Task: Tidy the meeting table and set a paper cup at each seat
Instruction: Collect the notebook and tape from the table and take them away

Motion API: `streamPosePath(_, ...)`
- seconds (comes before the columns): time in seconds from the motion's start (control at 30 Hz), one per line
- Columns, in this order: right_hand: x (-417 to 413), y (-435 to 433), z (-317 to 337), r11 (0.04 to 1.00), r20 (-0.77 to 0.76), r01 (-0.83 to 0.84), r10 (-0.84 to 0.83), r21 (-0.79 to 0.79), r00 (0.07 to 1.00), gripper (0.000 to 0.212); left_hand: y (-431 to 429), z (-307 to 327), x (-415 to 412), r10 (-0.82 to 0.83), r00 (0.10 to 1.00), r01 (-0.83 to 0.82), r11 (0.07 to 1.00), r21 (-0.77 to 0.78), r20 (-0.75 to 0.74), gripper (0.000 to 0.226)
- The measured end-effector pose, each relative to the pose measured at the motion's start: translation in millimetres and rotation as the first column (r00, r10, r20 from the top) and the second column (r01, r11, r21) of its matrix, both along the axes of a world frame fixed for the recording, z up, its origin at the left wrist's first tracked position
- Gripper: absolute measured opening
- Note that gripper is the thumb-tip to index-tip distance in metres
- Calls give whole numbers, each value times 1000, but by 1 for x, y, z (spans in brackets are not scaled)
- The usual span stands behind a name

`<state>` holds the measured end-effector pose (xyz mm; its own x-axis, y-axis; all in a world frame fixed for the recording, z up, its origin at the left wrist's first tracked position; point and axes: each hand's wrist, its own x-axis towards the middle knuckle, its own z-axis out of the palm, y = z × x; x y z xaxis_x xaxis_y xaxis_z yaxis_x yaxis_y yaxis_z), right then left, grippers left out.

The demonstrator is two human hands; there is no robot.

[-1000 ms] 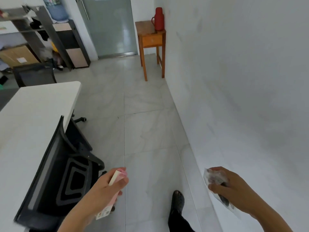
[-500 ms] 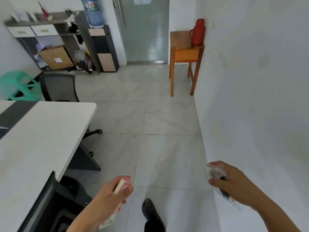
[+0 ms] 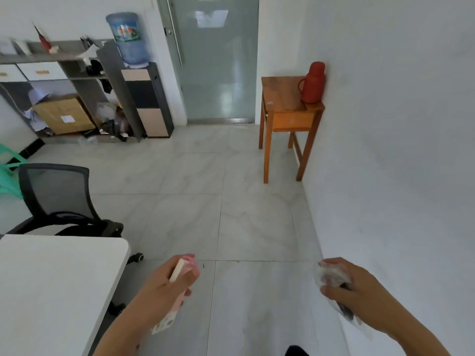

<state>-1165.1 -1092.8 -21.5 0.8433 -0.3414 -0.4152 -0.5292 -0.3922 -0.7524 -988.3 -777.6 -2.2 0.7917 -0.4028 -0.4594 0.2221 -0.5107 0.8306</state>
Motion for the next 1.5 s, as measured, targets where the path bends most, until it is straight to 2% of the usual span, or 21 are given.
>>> streamPosePath(0.17,108,-46,-20,1000,-54,-12,12,-7,998,33,-41,-11,104,-41,997,44,998,37,-63,18)
streamPosePath(0.4,321,-126,-30,994,-24,-105,105,-12,994,33,-94,-4,269,39,997,-35,997,64,-70,27)
streamPosePath(0.47,391,-137,-20,987,-7,-158,158,-23,987,32,-104,10,316,98,993,-95,995,41,-68,35)
streamPosePath(0.57,491,-145,-3,948,-16,-316,315,-49,949,30,-107,11,373,230,973,-231,973,-8,-29,23)
streamPosePath(0.67,576,-137,3,900,-19,-435,435,-33,900,30,-94,1,417,304,947,-307,952,-11,-99,23)
streamPosePath(0.8,681,-120,-10,861,-48,-508,506,-31,861,31,-64,-14,489,365,916,-361,931,56,-165,60)
streamPosePath(0.87,731,-107,-21,849,-62,-527,524,-36,849,34,-46,-25,537,398,904,-392,918,64,-156,66)
streamPosePath(1.03,859,-68,-20,846,-109,-532,527,-29,843,34,-9,-20,678,430,898,-427,903,48,-91,37)
streamPosePath(1.13,937,-45,-4,844,-87,-534,529,-47,844,33,11,-5,766,424,906,-423,905,34,-3,21)
streamPosePath(1.27,1025,-23,1,857,-57,-511,508,-68,860,31,28,6,857,379,925,-380,925,29,14,18)
streamPosePath(1.5,1207,14,-28,797,-135,-604,596,-22,792,30,69,-19,997,409,907,-402,912,87,-99,22)
